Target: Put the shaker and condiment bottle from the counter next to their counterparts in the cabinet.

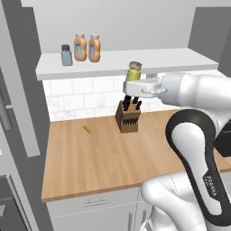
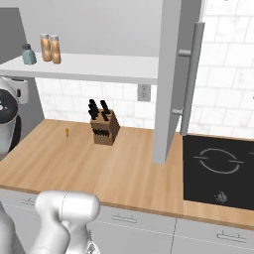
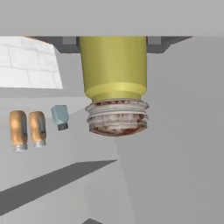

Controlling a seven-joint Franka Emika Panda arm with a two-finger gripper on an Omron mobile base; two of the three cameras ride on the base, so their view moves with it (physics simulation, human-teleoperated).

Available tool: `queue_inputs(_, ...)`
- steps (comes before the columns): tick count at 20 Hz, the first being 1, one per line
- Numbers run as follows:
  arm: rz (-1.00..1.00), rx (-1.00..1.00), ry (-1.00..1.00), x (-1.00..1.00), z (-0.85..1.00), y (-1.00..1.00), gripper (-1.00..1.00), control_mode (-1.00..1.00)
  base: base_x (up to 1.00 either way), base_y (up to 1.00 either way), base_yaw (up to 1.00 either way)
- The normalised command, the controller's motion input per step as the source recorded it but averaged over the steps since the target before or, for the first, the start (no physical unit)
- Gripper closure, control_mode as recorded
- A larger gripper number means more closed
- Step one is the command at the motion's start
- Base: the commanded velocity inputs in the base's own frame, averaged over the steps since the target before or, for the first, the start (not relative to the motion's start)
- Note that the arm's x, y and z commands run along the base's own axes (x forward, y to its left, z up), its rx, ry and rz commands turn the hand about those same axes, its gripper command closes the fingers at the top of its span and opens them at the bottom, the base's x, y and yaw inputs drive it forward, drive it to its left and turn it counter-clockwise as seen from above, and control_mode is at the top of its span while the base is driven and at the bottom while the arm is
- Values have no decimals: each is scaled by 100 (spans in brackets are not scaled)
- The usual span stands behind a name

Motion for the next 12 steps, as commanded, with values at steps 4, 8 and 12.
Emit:
queue_inputs(4,-10,-2,0,-3,61,-17,100,-100,0,0,0)
queue_inputs(8,-1,-16,3,2,5,13,100,-100,0,0,0)
queue_inputs(12,0,-17,-3,44,3,3,100,-100,0,0,0)
